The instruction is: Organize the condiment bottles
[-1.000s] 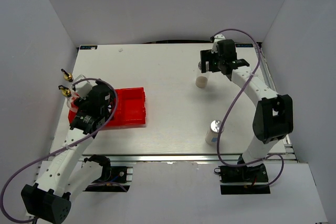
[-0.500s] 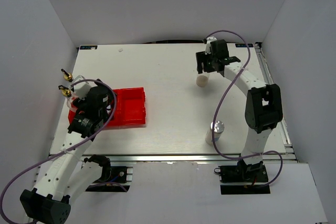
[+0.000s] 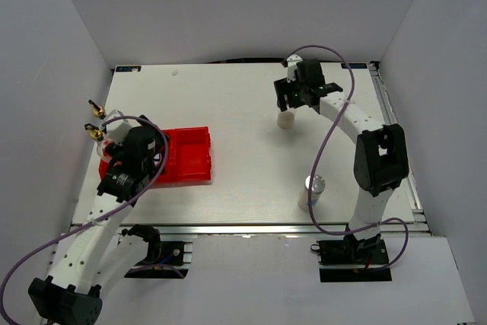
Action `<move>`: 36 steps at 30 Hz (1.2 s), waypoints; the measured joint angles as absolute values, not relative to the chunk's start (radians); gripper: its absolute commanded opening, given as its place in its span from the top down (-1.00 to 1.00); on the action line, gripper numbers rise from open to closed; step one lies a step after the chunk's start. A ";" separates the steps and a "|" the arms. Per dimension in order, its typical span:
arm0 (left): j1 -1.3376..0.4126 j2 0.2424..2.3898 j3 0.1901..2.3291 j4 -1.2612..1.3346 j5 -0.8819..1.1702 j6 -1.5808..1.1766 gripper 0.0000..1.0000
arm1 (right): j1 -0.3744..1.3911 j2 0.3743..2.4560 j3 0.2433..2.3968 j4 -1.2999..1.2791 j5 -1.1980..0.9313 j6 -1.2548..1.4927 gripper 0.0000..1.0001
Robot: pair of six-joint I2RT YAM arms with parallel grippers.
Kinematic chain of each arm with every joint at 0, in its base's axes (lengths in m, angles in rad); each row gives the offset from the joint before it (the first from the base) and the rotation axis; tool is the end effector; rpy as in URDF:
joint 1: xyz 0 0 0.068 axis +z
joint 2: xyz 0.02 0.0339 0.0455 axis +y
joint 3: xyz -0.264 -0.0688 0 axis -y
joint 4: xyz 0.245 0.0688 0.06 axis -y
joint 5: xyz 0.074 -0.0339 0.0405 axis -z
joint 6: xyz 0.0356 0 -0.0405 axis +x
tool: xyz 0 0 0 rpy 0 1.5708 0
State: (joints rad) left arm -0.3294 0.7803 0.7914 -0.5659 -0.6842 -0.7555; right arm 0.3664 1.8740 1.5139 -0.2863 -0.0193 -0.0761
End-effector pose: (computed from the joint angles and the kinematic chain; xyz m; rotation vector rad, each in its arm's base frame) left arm 0.1616 -0.0314 0.3084 -0.7916 1.8274 0.0343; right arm 0.4075 0.1571 0.2693 -0.4983 2.1665 0.1814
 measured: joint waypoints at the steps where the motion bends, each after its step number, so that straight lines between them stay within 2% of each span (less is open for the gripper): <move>1: -0.329 0.780 0.791 -0.564 -0.682 -0.756 -0.96 | 0.384 1.862 1.511 -0.292 -0.028 -0.083 0.59; 11: -0.329 0.770 0.773 -0.553 -0.664 -0.756 -0.96 | 0.719 1.652 1.507 -0.256 -0.175 -0.099 0.62; 16: -0.329 0.755 0.771 -0.549 -0.664 -0.760 -0.96 | 0.867 1.648 1.530 -0.218 -0.215 -0.097 0.65; 25: -0.329 0.731 0.762 -0.554 -0.664 -0.772 -0.96 | 0.992 1.861 1.701 -0.187 -0.154 -0.109 0.66; 36: -0.329 0.716 0.744 -0.554 -0.651 -0.775 -0.96 | 1.016 2.098 1.861 -0.198 -0.049 -0.118 0.65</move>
